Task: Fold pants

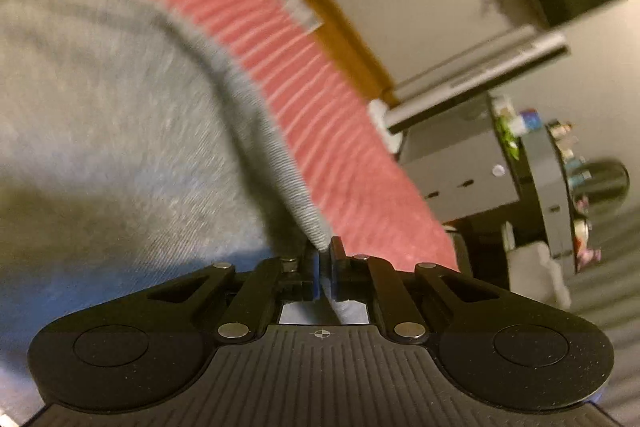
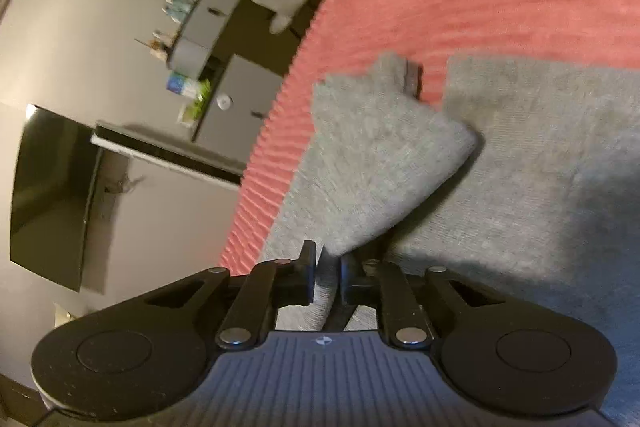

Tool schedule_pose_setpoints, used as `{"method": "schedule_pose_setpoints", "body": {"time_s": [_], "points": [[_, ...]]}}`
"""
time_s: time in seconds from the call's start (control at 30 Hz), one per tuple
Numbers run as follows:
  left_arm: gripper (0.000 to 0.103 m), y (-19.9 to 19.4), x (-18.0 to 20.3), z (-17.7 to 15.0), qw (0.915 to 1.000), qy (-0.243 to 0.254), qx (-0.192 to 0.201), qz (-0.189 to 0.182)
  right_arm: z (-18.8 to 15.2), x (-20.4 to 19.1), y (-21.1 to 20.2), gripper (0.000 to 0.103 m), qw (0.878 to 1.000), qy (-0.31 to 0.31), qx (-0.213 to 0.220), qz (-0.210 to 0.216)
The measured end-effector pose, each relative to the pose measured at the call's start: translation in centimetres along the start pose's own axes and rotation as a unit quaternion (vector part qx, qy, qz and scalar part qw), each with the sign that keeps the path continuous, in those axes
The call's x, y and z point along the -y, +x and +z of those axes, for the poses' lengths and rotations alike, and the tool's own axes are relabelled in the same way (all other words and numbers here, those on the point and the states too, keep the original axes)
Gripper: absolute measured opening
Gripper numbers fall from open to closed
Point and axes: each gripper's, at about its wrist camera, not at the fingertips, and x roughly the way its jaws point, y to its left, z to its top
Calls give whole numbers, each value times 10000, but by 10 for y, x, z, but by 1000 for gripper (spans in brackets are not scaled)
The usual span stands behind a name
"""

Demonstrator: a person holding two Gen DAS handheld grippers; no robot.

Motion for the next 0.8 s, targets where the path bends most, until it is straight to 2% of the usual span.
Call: {"method": "schedule_pose_setpoints", "body": {"time_s": [0.07, 0.17, 0.27, 0.33, 0.4, 0.47, 0.57, 0.63, 0.67, 0.7, 0.73, 0.8], "points": [[6, -31, 13, -7, 9990, 364, 174, -191, 1, -13, -11, 5, 9995, -289, 74, -80], [6, -89, 22, -23, 9954, 669, 382, -574, 5, -34, -54, 5, 9975, -547, 360, 256], [6, -153, 8, -54, 9918, 721, 460, -946, 9, -36, -110, 5, 9944, -643, 632, 543], [6, -191, -10, -87, 9911, 752, 415, -1019, 10, -24, -148, 5, 9935, -606, 712, 654], [7, -213, -32, -121, 9926, 727, 341, -905, 8, -8, -184, 5, 9915, -711, 828, 707], [7, -221, -65, -154, 9965, 442, 160, -698, 3, 9, -202, 5, 9924, -804, 810, 461], [7, -212, -112, -182, 9993, -285, -139, -216, -9, 48, -202, 5, 9971, -582, 489, -91], [3, -208, -125, -186, 9984, -485, -136, 238, -17, 71, -191, 5, 9974, -487, 267, -458], [4, -211, -127, -184, 9980, -535, -33, 337, -22, 81, -185, 5, 9969, -408, 203, -643], [9, -215, -128, -177, 9979, -534, 159, 328, -26, 89, -181, 7, 9963, -355, 182, -758], [27, -218, -127, -169, 9969, -491, 412, 459, -30, 96, -177, 10, 9966, -272, 167, -766], [55, -221, -128, -154, 9929, -339, 791, 821, -33, 105, -173, 11, 9974, -48, 190, -695]]}}
